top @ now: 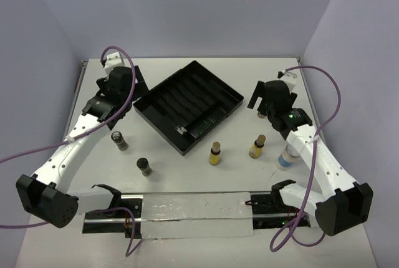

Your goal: Organize the condiment bottles

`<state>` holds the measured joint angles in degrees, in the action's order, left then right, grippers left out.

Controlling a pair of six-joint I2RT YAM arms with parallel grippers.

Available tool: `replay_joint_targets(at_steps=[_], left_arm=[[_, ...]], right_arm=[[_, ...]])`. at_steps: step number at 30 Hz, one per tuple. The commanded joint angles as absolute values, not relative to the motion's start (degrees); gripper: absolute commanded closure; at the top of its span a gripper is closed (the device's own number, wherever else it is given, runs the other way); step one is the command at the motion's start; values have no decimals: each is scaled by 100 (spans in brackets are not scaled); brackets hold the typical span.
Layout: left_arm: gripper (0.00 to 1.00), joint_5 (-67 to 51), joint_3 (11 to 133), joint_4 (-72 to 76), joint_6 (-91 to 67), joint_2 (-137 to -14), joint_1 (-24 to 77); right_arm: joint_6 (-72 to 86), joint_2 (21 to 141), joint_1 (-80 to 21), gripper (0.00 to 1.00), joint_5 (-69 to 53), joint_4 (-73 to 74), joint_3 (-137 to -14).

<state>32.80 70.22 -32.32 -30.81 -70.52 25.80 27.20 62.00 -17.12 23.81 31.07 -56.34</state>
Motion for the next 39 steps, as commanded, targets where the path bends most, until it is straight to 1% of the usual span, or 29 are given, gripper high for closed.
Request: replay_joint_targets(at_steps=[1,4,8,9,11,15,22,26,28,30,31,39], left_arm=[[2,3121,7203,-2950,-3002,-6984,2584],[2,3220,7488,-3358,-3024,-7198,2575],[2,3640,7630,-3719,-3135,-7302,2537],[2,3815,7648,-3800,-3191,-7316,2466],[2,3823,7659,-4011,-3372,-7336,2045],[1,3845,7690,-4184,-3476,-7220,1547],[1,4224,7884,-4778,-3719,-7162,1109],[1,4114,8110,-5165,-3813,-7675,602],[1,4210,8138,-5281,-3928,-7855,554],[1,4061,8044,-5092,-3877,-7927,485],[1,3851,7958,-5014,-3834,-7986,450],[1,3745,7851,-5010,-3892,-8429,268]], right_arm=[[2728,6085,-1758,0,2517,2877,-5611],[2706,5871,-1749,0,2434,2751,-5519],[2601,5750,-1758,0,2188,2673,-5502],[2559,5742,-1758,0,2097,2648,-5505],[2571,5775,-1758,0,2054,2683,-5539],[2588,5818,-1753,0,2017,2790,-5581],[2564,5760,-1755,0,1746,2650,-5566],[2505,5792,-1758,0,1557,2576,-5572],[2487,5792,-1758,0,1521,2489,-5546],[2399,5783,-1749,0,1329,2329,-5440],[2374,5817,-1757,0,1336,2220,-5390],[2265,6034,-1749,0,1358,2010,-5177]])
